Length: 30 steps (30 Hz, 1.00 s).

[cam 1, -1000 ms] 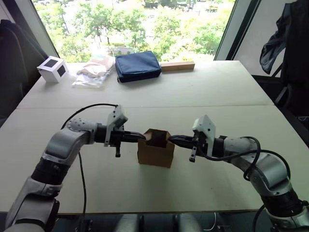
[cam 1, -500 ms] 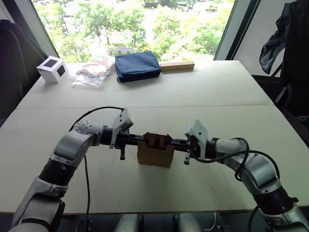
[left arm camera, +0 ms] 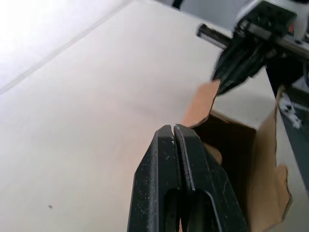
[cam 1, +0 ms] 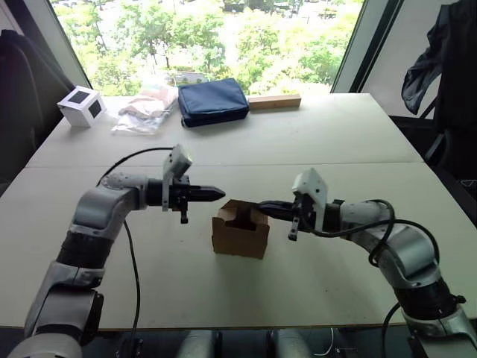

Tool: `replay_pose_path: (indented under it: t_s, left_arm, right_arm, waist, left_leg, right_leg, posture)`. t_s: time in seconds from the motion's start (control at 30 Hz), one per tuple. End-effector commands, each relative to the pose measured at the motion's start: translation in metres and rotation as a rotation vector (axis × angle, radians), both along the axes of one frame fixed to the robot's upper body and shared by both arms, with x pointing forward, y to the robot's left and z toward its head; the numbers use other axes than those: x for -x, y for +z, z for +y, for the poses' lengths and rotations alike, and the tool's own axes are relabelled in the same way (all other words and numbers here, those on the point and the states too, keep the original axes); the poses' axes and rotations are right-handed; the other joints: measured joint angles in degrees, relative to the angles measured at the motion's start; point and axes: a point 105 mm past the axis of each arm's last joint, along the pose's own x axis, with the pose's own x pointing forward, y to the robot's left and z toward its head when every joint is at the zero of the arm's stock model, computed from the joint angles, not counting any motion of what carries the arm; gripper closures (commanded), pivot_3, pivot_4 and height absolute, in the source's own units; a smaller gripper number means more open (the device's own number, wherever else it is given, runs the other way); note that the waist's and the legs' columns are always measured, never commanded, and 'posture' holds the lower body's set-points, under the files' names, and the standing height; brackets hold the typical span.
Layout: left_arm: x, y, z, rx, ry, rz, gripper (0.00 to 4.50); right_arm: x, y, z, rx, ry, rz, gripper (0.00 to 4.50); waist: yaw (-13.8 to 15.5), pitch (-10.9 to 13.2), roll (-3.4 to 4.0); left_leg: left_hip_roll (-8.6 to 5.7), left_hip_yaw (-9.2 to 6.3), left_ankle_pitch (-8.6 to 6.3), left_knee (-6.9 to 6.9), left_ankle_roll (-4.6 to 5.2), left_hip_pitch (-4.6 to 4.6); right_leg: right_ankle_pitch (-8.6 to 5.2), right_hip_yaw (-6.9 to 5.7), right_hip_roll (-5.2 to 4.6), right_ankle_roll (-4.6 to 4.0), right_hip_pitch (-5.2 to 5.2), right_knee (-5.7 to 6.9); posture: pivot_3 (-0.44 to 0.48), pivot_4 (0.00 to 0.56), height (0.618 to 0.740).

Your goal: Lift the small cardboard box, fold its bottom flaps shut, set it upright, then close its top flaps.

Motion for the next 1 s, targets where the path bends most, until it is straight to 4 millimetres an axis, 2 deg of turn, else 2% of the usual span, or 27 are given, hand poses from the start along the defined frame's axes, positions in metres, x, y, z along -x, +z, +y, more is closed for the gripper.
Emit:
replay_pose_path:
  t_s: [0.03,0.1,0.17,0.3,0.4,0.67,0.83,1.0]
  left_arm:
    - [-0.017,-0.006,0.009,0.001,0.051,0.007,4.46]
    - [-0.028,-0.019,0.007,-0.023,0.07,0.025,4.46]
    - [-0.035,-0.034,0.004,-0.054,0.071,0.045,4.46]
    - [-0.041,-0.065,-0.007,-0.12,0.034,0.094,4.46]
    - [-0.04,-0.079,-0.013,-0.142,-0.003,0.121,4.46]
    - [-0.025,-0.095,-0.02,-0.205,-0.129,0.145,4.46]
    - [-0.019,-0.096,-0.019,-0.201,-0.148,0.151,4.46]
    - [-0.01,-0.096,-0.02,-0.194,-0.17,0.162,4.46]
  right_arm:
    - [0.018,0.036,-0.003,-0.045,0.031,-0.071,4.5]
    - [0.029,0.043,-0.001,-0.045,0.055,-0.07,4.5]
    - [0.04,0.04,0.003,-0.014,0.086,-0.051,4.5]
    - [0.06,0.017,0.014,0.103,0.137,-0.002,4.5]
    - [0.067,-0.001,0.02,0.164,0.146,0.01,4.5]
    - [0.058,-0.019,0.032,0.219,0.128,-0.014,4.5]
    - [0.049,-0.034,0.038,0.249,0.13,-0.01,4.5]
    - [0.043,-0.037,0.04,0.256,0.126,-0.022,4.5]
  waist:
    - [0.0,0.0,0.0]
    - [0.1,0.0,-0.01]
    - [0.4,0.0,-0.04]
    - [0.4,0.0,-0.09]
    - [0.1,0.1,-0.12]
    - [-0.7,0.1,-0.15]
    - [-0.9,0.1,-0.15]
    - [-0.9,0.1,-0.15]
  left_leg:
    - [0.0,0.0,0.0,0.0,0.0,0.0]
    - [0.0,0.0,0.0,0.0,0.0,0.0]
    - [0.0,0.0,0.0,0.01,0.0,-0.01]
    - [-0.02,0.0,0.0,0.02,0.01,-0.05]
    - [-0.02,0.01,-0.01,0.03,0.03,-0.08]
    - [0.0,0.0,-0.01,0.03,0.03,-0.1]
    - [0.0,0.0,-0.01,0.03,0.03,-0.1]
    - [0.0,0.0,-0.01,0.03,0.03,-0.1]
  right_leg:
    - [0.0,0.0,0.0,0.0,0.01,0.0]
    - [0.0,0.0,0.0,0.0,0.01,0.0]
    - [0.0,-0.02,-0.01,0.0,0.01,0.01]
    - [0.0,-0.04,-0.02,0.0,0.02,-0.02]
    - [0.0,-0.04,-0.02,0.01,-0.03,-0.02]
    - [0.0,-0.05,0.01,0.01,-0.06,0.03]
    - [0.0,-0.05,0.01,0.01,-0.07,0.03]
    - [0.0,-0.04,0.01,0.01,-0.07,0.04]
  posture:
    - [0.0,0.15,0.74]
    - [0.0,0.15,0.74]
    - [0.0,0.15,0.74]
    - [0.0,0.15,0.74]
    - [0.0,0.15,0.74]
    - [0.0,0.15,0.74]
    - [0.0,0.15,0.74]
    - [0.0,0.15,0.74]
